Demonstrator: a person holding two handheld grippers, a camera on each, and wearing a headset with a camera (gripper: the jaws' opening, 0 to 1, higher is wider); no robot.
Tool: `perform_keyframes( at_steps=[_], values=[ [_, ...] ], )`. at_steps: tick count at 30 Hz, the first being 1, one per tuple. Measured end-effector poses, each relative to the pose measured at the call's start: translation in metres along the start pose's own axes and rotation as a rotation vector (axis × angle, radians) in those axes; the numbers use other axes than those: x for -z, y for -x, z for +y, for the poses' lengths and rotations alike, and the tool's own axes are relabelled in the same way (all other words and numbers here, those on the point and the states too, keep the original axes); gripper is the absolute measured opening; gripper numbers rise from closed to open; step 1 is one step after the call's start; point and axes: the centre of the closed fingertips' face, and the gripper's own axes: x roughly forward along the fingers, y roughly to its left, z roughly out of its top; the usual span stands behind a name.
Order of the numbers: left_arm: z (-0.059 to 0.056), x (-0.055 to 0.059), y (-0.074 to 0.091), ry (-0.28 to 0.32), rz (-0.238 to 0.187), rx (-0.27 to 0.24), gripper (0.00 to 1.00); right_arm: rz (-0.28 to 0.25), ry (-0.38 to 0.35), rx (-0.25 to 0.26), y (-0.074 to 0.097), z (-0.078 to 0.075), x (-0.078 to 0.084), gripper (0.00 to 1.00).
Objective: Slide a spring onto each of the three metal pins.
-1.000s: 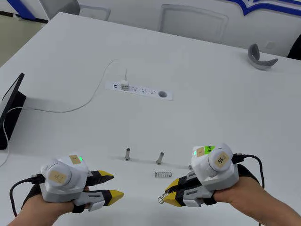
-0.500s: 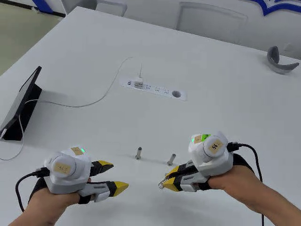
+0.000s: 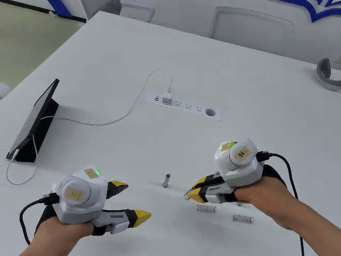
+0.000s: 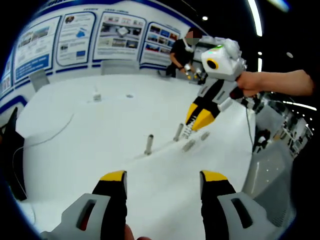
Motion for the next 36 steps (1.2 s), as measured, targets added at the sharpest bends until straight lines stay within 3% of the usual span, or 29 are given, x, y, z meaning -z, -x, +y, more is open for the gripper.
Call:
perform_keyframes(
  at_steps=[18, 36],
  values=[
    [0.013, 0.006, 0.009, 0.028, 0.003, -0.041, 0.67, 0.002, 0.038, 0.02, -0.02, -0.023, -0.025, 0.12],
    [0.018, 0.009, 0.015, 0.029, 0.016, -0.045, 0.69, 0.018, 0.086, -0.003, -0.038, -0.026, -0.041, 0.12]
  ],
)
